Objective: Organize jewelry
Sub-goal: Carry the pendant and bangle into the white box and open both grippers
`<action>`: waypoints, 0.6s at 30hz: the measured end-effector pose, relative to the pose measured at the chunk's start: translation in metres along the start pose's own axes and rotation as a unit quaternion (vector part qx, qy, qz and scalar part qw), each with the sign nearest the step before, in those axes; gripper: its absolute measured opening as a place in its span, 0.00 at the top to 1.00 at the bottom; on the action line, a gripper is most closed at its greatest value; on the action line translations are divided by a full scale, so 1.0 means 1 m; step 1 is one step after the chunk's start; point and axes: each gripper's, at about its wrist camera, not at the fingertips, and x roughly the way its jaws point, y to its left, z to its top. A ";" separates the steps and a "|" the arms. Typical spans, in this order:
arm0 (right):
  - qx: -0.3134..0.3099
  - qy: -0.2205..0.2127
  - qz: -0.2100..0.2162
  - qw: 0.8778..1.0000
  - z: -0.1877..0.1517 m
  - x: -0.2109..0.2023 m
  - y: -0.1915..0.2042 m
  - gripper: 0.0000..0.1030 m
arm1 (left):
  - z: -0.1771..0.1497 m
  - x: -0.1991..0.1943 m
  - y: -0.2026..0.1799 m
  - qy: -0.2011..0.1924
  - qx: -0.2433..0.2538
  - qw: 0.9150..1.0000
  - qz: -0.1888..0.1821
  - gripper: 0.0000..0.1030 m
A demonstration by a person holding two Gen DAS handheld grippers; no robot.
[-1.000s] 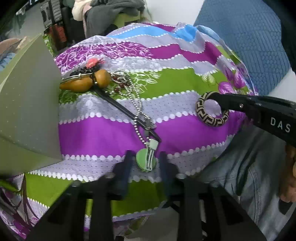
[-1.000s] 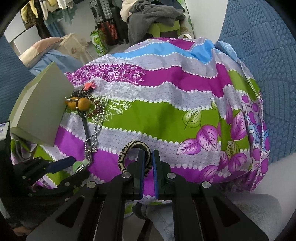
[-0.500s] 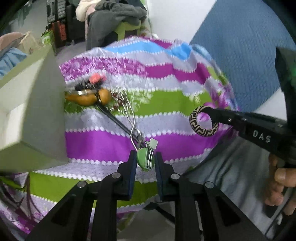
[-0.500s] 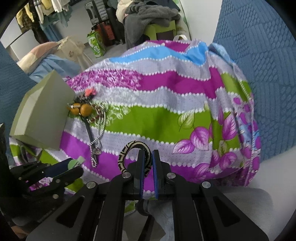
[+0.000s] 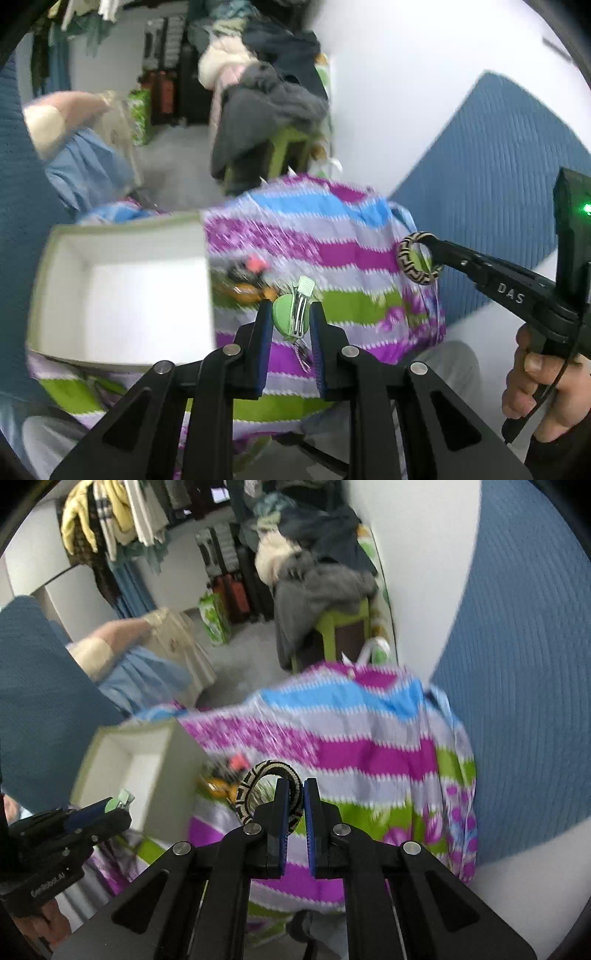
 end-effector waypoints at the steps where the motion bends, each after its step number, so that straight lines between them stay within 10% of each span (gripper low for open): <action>1: -0.003 -0.007 0.002 1.000 0.006 -0.005 0.005 0.94 | 0.004 -0.004 0.004 -0.005 -0.003 1.000 0.003 0.82; 18: -0.052 -0.035 0.043 0.997 0.049 -0.001 0.124 0.94 | 0.032 -0.060 0.128 -0.029 -0.069 0.996 0.050 0.82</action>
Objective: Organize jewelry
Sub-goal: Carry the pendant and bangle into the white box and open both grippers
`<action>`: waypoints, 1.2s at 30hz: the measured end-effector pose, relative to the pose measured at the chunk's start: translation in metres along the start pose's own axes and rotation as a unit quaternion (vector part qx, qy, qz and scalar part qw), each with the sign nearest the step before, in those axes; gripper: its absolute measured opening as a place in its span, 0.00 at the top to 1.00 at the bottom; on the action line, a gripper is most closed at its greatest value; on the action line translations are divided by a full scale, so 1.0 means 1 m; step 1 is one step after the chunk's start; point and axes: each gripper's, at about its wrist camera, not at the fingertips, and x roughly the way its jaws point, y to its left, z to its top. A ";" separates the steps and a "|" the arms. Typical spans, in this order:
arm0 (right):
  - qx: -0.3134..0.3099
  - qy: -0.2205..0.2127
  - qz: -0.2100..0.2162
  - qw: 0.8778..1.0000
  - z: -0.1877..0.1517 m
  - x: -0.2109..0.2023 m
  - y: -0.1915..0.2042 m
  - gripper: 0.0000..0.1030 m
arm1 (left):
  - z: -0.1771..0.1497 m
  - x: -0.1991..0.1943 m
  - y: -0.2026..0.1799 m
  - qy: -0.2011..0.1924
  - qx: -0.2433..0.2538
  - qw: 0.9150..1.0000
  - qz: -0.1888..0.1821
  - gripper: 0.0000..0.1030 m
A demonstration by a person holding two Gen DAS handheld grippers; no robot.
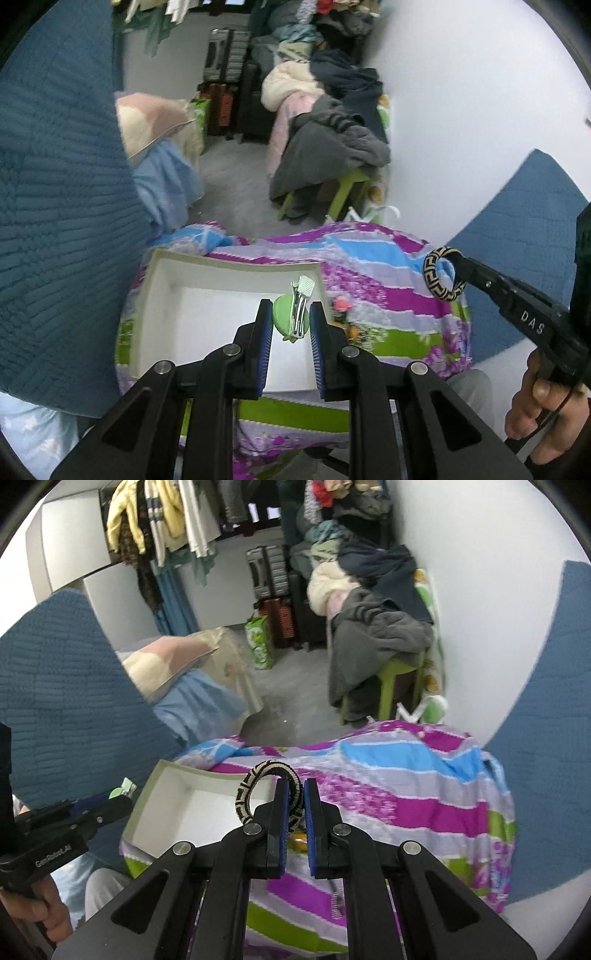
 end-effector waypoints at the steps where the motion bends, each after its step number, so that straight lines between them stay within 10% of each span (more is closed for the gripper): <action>1: -0.002 0.004 0.003 1.000 0.000 0.006 0.006 0.94 | -0.001 0.003 0.007 0.004 -0.003 1.000 0.003 0.82; 20: -0.039 0.144 0.017 0.989 -0.056 0.118 0.064 0.94 | -0.050 0.105 0.089 0.127 -0.033 0.991 0.022 0.81; 36: -0.036 0.180 0.024 0.983 -0.069 0.136 0.069 0.93 | -0.057 0.118 0.097 0.140 -0.037 0.989 0.015 0.80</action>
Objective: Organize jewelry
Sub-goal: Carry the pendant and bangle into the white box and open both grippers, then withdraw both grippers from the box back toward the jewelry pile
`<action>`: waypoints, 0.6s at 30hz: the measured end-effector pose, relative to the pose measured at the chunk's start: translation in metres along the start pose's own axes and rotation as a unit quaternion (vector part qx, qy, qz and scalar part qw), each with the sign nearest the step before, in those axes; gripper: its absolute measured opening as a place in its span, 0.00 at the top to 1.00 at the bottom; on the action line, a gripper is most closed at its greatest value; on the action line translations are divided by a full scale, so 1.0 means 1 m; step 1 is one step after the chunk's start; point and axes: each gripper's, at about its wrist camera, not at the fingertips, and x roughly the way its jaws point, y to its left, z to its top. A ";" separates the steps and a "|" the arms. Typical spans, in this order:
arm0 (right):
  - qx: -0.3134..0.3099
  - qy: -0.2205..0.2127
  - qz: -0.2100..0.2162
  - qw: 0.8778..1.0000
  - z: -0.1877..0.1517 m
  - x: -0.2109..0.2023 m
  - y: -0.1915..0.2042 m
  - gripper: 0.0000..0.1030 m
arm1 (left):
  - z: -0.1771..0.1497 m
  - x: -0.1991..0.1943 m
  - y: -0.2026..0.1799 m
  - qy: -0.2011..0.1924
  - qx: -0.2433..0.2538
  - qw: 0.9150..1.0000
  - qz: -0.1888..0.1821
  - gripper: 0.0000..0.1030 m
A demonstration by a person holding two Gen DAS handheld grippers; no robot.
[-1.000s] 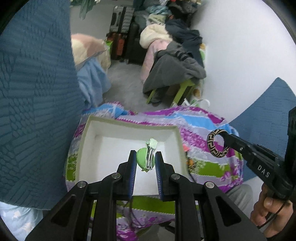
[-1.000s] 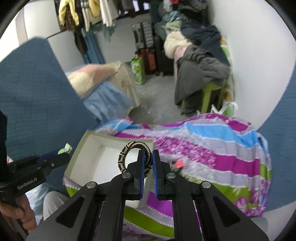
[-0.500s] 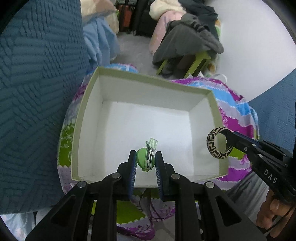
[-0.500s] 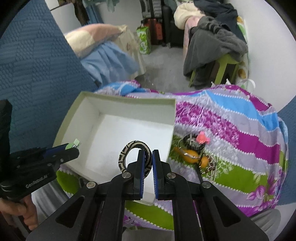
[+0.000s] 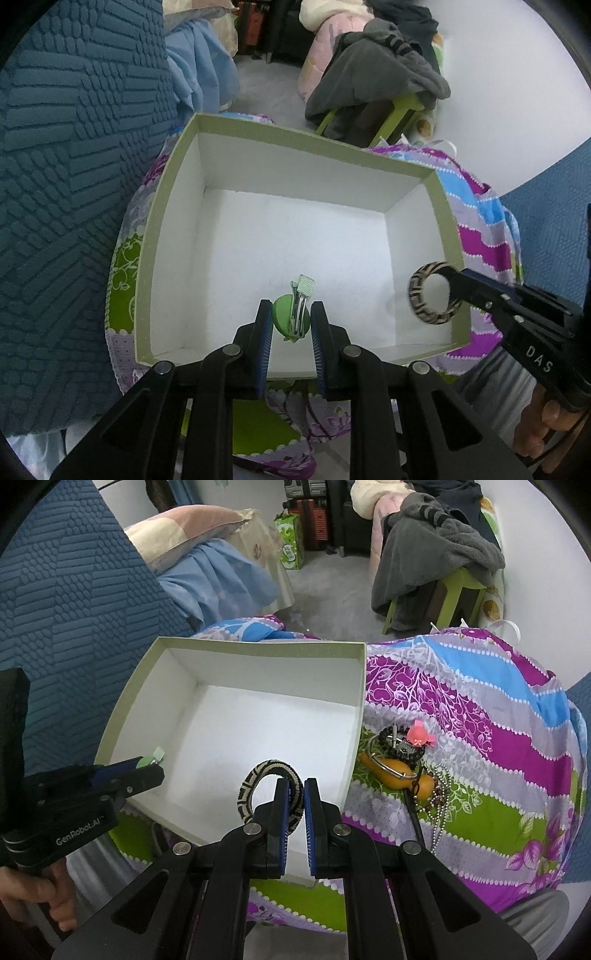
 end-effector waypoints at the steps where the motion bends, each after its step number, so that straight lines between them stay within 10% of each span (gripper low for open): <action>1: 0.000 0.001 0.004 1.000 0.001 -0.001 0.000 0.92 | 0.001 -0.002 0.000 0.001 -0.001 1.000 -0.002 0.80; 4: -0.001 -0.005 0.009 1.000 0.002 -0.008 0.000 0.88 | 0.002 -0.009 -0.001 -0.001 -0.008 1.000 -0.011 0.79; 8: -0.002 -0.025 0.018 1.000 0.004 -0.023 -0.002 0.73 | 0.005 -0.030 -0.011 -0.028 -0.005 1.000 0.002 0.37; 18: -0.010 -0.115 0.023 0.993 0.008 -0.102 -0.011 0.73 | 0.005 -0.101 -0.048 -0.102 0.013 0.995 0.012 0.37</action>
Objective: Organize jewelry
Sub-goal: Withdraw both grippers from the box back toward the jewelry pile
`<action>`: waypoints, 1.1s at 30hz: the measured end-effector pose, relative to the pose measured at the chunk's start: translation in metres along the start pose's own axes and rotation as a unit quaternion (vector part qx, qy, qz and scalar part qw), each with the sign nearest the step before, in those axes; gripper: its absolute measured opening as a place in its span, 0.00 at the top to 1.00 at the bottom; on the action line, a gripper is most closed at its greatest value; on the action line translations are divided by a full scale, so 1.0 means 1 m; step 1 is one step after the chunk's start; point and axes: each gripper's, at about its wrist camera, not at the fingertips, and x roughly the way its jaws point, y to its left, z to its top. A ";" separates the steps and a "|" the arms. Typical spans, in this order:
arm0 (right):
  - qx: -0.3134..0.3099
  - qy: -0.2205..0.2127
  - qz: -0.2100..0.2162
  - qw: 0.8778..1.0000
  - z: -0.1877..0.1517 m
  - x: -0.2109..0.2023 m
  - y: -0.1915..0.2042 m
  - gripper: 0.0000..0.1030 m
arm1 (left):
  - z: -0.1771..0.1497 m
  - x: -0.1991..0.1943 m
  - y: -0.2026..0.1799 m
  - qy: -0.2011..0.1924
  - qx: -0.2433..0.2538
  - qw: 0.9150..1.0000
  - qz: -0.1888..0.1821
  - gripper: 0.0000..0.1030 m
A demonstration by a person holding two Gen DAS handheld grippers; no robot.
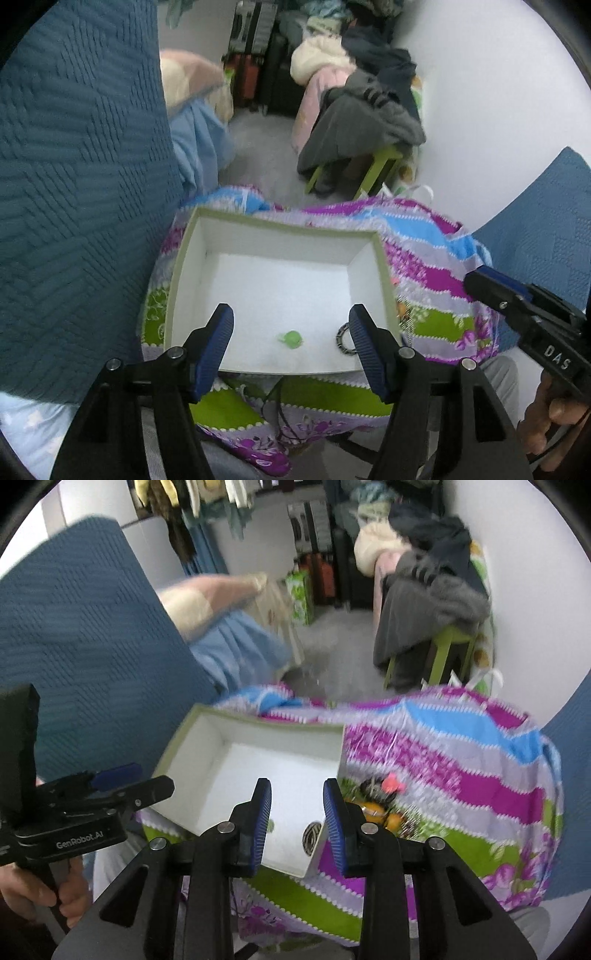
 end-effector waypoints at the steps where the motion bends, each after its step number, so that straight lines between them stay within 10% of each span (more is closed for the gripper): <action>1: -0.002 -0.010 0.001 1.000 0.001 -0.009 -0.001 0.73 | 0.000 -0.008 -0.003 -0.008 -0.001 1.000 0.000 0.37; 17: 0.008 -0.091 -0.013 0.996 -0.041 -0.106 -0.046 0.73 | -0.036 -0.086 -0.078 -0.083 0.022 0.996 -0.037 0.37; 33: 0.030 -0.084 -0.019 0.996 -0.119 -0.109 -0.094 0.73 | -0.089 -0.052 -0.141 -0.052 0.030 0.994 -0.092 0.39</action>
